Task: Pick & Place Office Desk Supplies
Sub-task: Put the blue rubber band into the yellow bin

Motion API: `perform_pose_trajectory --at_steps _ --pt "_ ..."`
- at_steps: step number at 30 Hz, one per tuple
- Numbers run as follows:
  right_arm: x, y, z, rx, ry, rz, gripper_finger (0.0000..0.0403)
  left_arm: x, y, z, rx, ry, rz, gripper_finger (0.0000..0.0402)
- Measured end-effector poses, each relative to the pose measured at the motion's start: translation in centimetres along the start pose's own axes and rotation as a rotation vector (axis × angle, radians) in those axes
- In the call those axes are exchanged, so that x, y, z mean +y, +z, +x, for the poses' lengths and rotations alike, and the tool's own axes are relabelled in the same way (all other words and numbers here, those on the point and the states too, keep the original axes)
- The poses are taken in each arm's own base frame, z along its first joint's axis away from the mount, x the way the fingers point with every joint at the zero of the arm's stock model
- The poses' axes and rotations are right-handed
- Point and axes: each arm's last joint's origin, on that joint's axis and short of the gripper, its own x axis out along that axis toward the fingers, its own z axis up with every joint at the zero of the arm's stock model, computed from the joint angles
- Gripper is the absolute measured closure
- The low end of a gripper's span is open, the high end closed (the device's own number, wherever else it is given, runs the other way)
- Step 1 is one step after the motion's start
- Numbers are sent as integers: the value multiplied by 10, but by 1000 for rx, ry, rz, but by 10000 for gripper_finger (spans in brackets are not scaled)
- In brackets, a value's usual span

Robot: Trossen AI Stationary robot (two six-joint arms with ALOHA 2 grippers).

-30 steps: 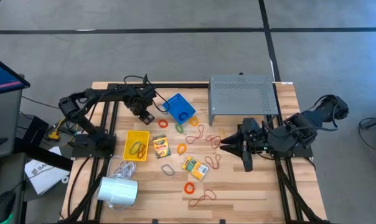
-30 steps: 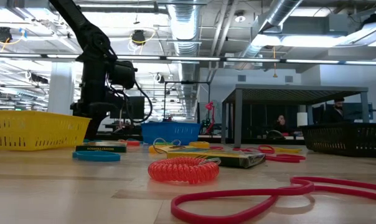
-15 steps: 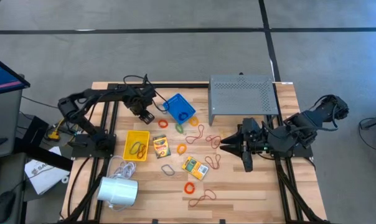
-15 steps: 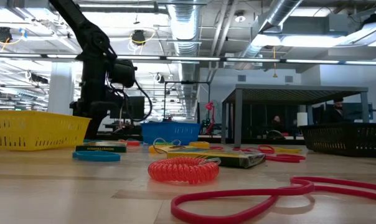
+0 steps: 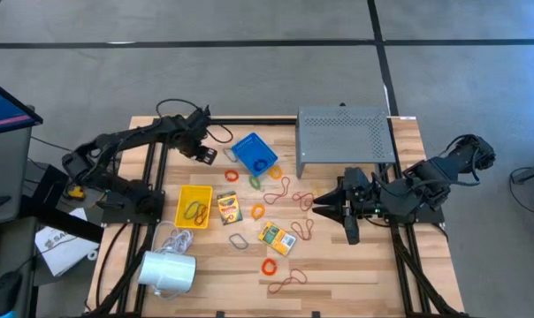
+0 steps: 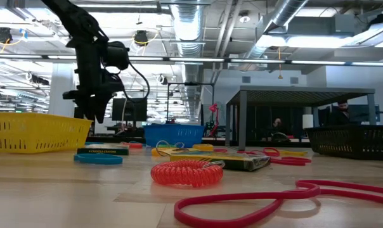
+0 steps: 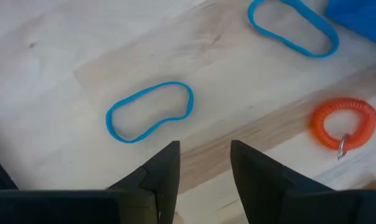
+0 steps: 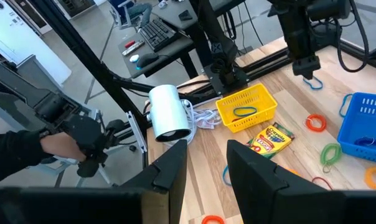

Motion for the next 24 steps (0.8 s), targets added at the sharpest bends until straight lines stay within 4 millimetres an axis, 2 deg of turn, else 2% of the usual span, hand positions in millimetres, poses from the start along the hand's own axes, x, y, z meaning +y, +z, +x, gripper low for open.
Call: perform_pose_trajectory --at_steps 7,17,24 --pt "2 1 0 -2 25 4 291 1 3 7 38 -32 -62 266" --pt "7 -2 -3 6 52 16 291 2 25 24 111 -9 -111 266" --pt "10 -2 -5 -4 74 23 291 3 24 36 160 30 -86 284"
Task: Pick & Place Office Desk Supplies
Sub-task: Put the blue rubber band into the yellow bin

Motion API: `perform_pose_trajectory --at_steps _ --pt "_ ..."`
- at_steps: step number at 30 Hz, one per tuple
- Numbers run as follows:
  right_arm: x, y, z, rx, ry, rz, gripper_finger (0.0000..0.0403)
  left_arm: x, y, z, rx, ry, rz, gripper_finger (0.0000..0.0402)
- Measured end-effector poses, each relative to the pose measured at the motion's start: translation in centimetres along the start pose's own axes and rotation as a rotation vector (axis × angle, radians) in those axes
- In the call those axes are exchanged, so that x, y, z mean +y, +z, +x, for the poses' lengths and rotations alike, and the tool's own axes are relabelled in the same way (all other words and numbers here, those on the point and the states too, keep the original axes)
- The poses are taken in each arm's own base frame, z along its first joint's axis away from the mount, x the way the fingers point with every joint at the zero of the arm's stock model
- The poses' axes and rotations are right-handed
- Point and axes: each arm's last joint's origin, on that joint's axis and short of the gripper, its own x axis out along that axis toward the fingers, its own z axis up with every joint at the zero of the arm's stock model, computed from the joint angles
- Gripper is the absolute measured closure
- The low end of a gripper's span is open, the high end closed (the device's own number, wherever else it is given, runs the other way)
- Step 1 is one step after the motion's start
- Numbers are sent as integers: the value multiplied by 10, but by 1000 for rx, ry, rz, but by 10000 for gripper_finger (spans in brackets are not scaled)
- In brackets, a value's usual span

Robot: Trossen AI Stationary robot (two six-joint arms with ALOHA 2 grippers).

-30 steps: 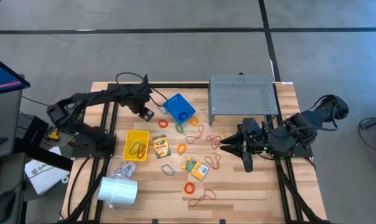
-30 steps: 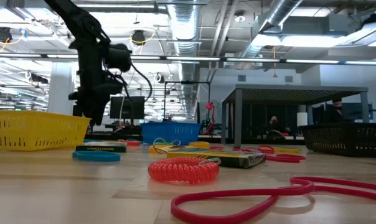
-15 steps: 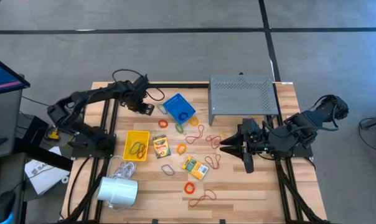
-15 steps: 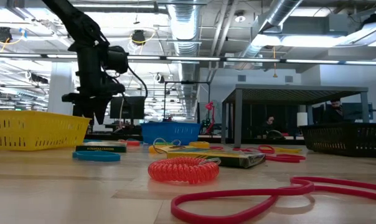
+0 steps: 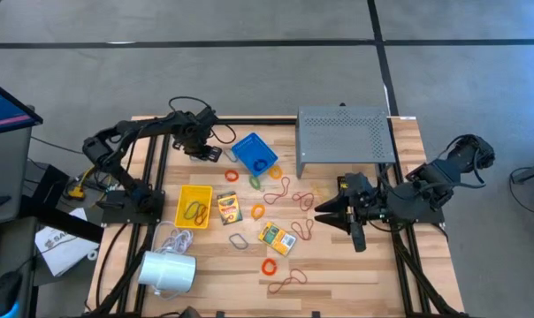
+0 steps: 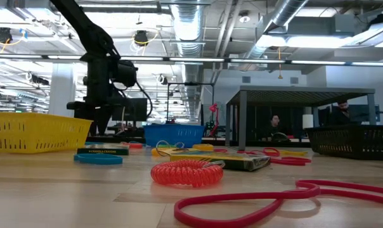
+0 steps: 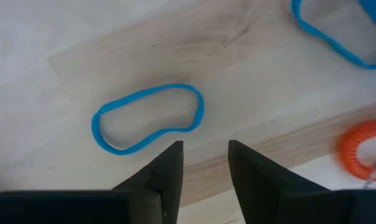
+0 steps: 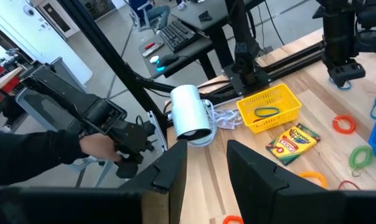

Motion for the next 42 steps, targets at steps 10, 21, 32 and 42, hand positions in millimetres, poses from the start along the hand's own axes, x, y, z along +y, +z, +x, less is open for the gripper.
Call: perform_pose_trajectory --at_steps 10,21,32,42 --pt "0 0 0 -4 3 3 291 0 2 3 -12 15 42 328" --pt "0 0 0 -3 1 -19 291 -19 -25 1 211 -121 380 280" --pt "-5 1 2 3 -27 -54 291 -71 -70 -32 80 -186 899 276" --pt "-14 6 7 -1 -73 -49 291 -67 -103 -110 -431 -292 759 310"
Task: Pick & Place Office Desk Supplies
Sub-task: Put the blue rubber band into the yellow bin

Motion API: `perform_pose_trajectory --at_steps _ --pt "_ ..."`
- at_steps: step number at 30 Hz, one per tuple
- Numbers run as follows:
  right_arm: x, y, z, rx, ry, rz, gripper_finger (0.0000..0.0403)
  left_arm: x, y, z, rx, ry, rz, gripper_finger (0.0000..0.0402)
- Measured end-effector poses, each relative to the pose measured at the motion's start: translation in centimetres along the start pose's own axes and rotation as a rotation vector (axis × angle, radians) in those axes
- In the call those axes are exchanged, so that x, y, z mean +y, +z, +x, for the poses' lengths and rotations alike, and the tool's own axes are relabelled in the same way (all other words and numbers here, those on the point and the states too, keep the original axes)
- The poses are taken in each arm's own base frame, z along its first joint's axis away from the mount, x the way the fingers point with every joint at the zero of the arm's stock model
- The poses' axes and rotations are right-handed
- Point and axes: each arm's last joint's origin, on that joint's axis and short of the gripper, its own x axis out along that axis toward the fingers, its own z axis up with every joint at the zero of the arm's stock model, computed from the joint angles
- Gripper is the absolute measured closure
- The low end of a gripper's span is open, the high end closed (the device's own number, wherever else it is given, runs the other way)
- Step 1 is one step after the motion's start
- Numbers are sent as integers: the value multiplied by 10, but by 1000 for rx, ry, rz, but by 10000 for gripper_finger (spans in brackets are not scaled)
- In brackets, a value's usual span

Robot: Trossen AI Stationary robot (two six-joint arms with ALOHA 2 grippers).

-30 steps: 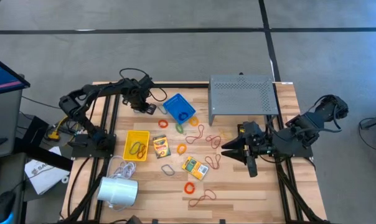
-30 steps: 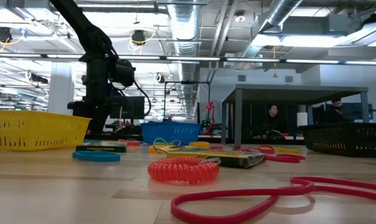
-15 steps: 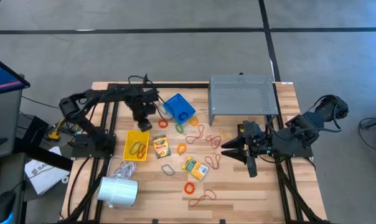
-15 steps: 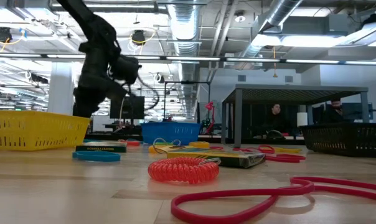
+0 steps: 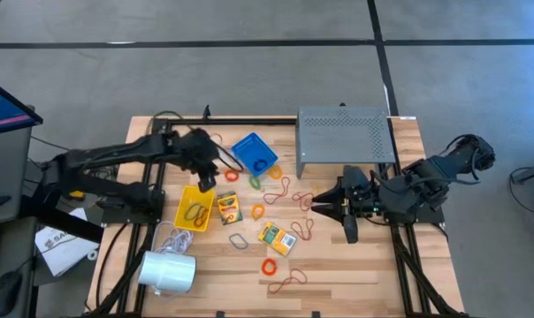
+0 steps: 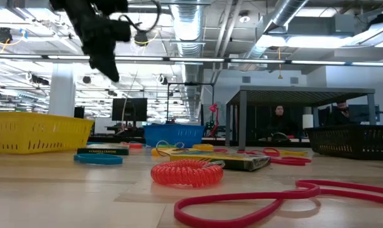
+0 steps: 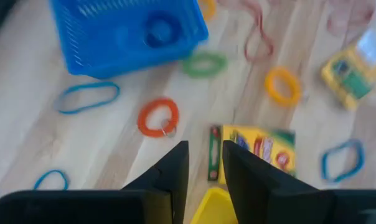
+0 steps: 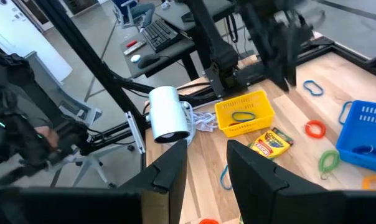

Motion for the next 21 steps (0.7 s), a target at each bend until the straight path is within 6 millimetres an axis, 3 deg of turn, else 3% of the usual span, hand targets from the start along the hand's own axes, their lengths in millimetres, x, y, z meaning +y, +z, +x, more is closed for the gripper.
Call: perform_pose_trajectory --at_steps 4,9,21 --pt "-2 1 1 7 5 4 291 -1 -5 -23 -80 -4 -74 315" --pt "-3 2 2 8 6 11 291 -1 -9 -37 -135 -12 -127 320" --pt "-1 1 1 11 15 38 291 -1 -4 -35 -169 -17 -132 332"
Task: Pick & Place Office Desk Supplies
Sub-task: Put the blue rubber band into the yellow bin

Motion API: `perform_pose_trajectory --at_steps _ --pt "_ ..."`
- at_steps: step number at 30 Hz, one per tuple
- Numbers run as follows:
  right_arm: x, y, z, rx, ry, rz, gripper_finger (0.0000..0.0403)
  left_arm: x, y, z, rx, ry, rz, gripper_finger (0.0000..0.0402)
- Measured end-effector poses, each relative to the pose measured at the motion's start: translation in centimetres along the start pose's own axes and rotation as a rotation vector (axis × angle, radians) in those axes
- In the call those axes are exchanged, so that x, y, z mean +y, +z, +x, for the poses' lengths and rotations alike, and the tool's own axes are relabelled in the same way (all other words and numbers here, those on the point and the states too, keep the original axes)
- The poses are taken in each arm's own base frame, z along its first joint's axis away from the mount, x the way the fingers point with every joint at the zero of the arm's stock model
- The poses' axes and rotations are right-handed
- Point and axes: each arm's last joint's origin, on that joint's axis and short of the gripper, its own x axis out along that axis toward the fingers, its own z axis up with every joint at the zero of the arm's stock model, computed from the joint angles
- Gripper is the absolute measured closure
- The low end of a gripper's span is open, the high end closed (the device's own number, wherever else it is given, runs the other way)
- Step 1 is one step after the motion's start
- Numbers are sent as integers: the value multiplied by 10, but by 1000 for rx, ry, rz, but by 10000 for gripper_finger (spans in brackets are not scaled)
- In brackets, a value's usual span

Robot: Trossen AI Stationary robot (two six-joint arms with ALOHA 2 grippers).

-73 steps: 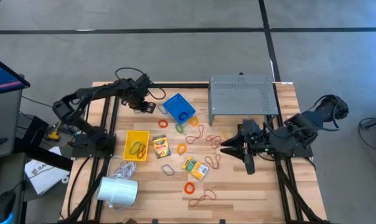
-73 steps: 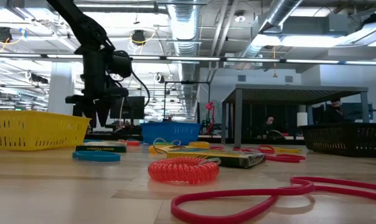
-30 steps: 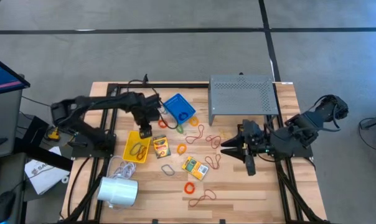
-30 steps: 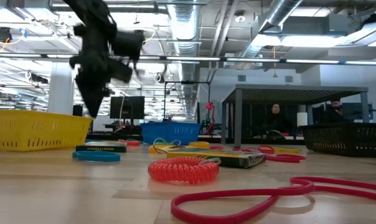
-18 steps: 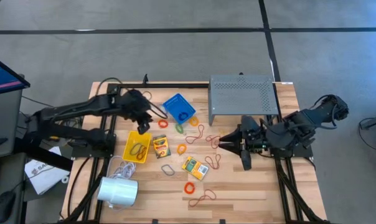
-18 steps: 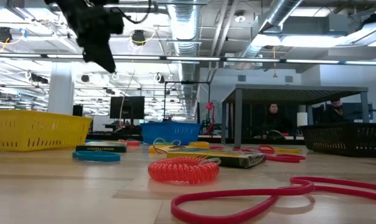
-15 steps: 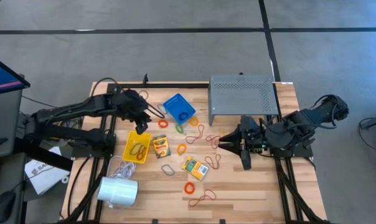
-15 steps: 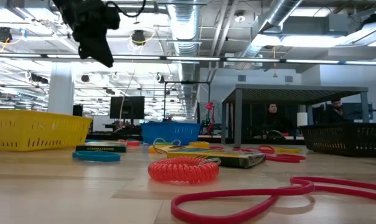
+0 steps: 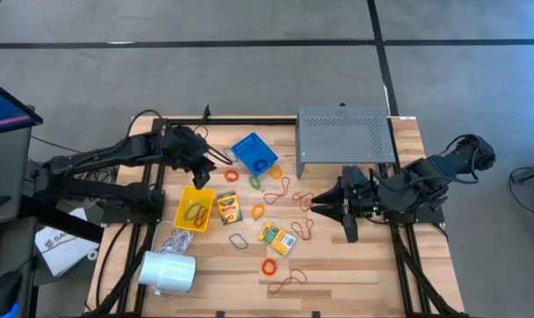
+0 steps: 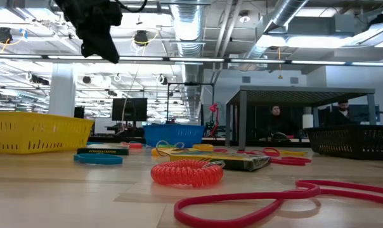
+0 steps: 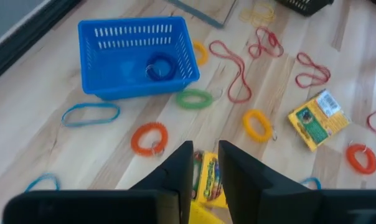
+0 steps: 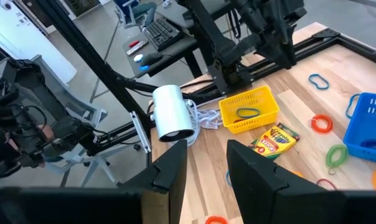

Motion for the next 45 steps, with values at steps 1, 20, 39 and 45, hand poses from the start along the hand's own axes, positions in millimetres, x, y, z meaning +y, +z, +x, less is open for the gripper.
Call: perform_pose_trajectory --at_steps 1,20,39,45 --pt "0 0 0 0 0 0 291 0 1 1 -5 -1 0 333" --pt "3 -9 20 36 -36 4 291 -2 9 6 -63 -13 28 334" --pt "3 -11 32 55 -40 24 291 39 -4 58 320 176 -18 285" --pt "4 -9 32 39 -27 34 291 79 -9 83 438 228 -120 247"
